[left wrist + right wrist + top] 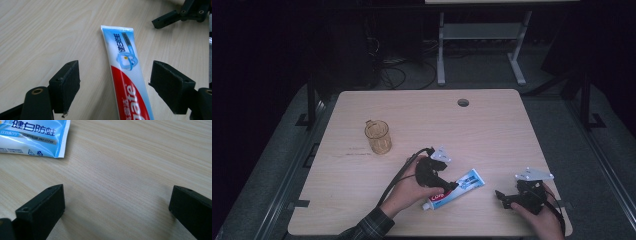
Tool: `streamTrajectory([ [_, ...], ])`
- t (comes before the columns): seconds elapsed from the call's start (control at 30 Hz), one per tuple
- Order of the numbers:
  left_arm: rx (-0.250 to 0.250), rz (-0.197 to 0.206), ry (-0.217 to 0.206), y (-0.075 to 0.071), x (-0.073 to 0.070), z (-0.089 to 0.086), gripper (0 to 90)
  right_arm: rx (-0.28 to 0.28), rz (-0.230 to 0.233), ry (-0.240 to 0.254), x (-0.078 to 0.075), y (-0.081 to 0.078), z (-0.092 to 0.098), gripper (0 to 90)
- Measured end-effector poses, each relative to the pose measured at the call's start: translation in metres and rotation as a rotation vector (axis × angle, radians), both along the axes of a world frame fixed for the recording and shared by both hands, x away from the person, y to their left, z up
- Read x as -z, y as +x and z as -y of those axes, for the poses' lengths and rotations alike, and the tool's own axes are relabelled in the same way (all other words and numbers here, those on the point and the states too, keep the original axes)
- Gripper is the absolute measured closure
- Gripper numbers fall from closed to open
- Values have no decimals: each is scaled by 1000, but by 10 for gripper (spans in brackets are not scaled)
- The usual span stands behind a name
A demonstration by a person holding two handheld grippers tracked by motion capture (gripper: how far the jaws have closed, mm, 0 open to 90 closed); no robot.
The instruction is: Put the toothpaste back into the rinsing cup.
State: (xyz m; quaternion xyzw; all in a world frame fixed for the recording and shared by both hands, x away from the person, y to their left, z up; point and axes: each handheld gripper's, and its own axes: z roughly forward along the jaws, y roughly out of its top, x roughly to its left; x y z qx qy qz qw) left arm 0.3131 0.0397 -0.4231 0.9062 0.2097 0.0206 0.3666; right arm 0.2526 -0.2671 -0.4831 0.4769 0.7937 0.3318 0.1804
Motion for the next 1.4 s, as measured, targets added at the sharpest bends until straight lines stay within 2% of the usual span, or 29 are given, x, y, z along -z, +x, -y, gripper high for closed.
streamTrajectory([
  [0.1,1,4,20,1,2,8,231,-1,1,0,0,0,0,0],
  [0.13,-4,2,13,1,3,11,230,-1,0,0,0,0,0,0],
  [0.33,-10,1,37,4,10,23,231,-2,1,-1,0,0,0,0],
  [0.77,-1,21,105,4,20,51,230,-2,0,0,0,0,0,0],
  [1.13,18,28,171,3,30,67,230,-4,1,-1,0,0,0,0],
  [1.27,23,20,180,2,32,70,231,-4,1,-1,0,0,0,0],
  [1.4,24,30,200,3,33,71,261,-4,2,-1,0,0,0,0],
])
